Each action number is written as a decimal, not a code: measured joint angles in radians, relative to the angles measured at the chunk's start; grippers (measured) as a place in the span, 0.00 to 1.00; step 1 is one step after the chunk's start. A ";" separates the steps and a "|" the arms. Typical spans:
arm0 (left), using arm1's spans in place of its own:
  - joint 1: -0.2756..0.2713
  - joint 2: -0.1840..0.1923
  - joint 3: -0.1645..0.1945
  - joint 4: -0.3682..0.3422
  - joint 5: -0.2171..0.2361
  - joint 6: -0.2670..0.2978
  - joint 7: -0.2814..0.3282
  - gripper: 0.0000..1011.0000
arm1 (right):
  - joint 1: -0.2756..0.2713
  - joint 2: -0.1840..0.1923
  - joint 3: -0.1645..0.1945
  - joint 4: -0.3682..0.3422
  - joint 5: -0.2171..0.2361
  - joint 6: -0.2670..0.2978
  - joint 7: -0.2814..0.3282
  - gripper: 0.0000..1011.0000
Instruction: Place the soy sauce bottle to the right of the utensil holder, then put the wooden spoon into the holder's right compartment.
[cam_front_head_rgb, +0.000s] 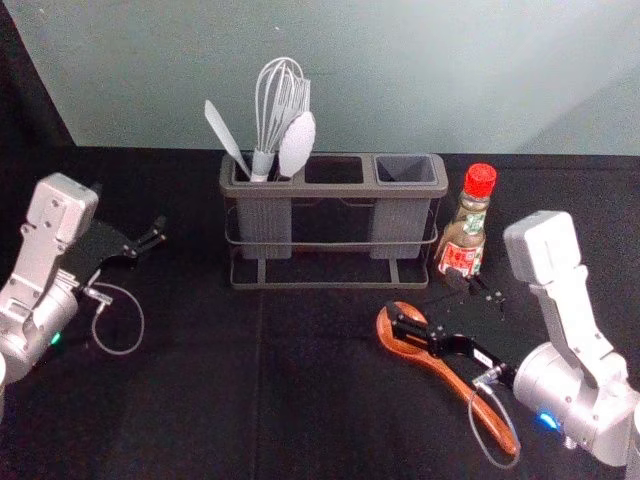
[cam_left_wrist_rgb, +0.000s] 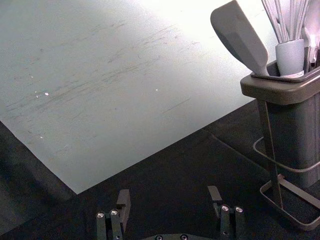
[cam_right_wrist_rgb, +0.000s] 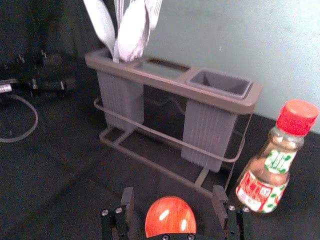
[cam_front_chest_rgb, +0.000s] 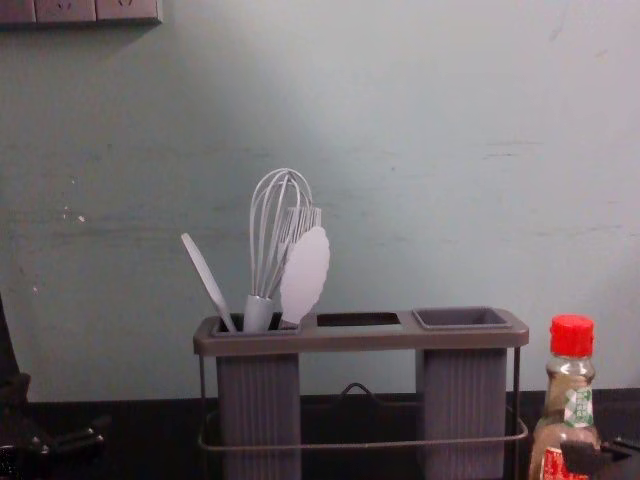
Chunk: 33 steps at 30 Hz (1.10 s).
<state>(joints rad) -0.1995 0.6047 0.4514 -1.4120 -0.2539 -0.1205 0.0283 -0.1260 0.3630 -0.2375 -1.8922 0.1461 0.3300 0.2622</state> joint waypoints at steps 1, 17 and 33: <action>0.000 0.000 0.000 0.000 0.000 0.000 0.000 1.00 | 0.003 0.002 -0.002 -0.007 -0.003 0.026 -0.001 0.99; 0.000 0.000 0.000 0.000 0.000 0.000 0.000 1.00 | 0.186 0.046 -0.107 -0.040 -0.095 0.527 0.077 0.99; 0.000 0.000 0.000 0.000 0.000 0.000 0.000 1.00 | 0.285 0.006 -0.151 0.047 -0.136 0.627 0.125 0.99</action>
<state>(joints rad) -0.1995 0.6047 0.4514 -1.4120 -0.2539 -0.1205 0.0283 0.1595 0.3689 -0.3886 -1.8451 0.0097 0.9574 0.3876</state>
